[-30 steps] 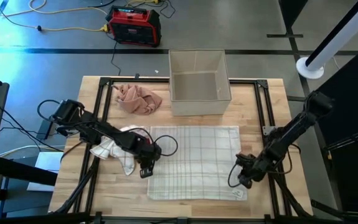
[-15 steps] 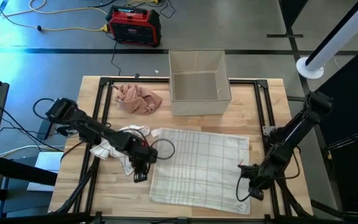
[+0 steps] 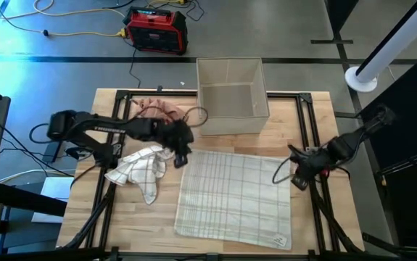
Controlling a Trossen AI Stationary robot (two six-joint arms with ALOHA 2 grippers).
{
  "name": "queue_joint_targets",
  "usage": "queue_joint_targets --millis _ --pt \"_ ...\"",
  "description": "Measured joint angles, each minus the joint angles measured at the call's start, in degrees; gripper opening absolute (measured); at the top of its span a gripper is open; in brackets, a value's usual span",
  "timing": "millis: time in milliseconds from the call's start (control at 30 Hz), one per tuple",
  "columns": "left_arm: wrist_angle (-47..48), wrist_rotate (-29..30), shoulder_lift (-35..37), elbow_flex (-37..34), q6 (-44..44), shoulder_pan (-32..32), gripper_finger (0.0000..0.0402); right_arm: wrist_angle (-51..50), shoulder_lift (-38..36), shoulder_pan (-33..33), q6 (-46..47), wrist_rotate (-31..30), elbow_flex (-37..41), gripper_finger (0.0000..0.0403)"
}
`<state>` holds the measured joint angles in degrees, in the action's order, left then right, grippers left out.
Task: Fold towel
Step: Fold the white striped towel
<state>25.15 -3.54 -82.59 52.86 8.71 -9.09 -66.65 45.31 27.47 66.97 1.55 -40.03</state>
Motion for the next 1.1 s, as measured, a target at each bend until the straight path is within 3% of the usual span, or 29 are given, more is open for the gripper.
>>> queue_joint_targets --millis 200,467,800,1100 --pt "3.09 -0.07 -1.70 -0.01 -4.29 -3.18 0.0043 -0.68 5.04 -9.77 -9.81 3.24 0.00 0.0092" --pt "3.60 -1.96 -6.45 -0.07 -10.49 -3.28 0.0115 -2.78 18.86 -23.17 -31.57 5.13 0.00 0.0180" --pt "3.32 -1.77 -7.75 -0.09 -12.39 -3.27 0.0155 1.97 34.63 -37.72 -47.80 4.07 0.04 0.0199" --pt "4.93 -1.78 -7.75 -0.09 -12.00 -3.25 0.0159 7.17 42.41 -41.11 -53.19 1.35 0.05 0.0194"
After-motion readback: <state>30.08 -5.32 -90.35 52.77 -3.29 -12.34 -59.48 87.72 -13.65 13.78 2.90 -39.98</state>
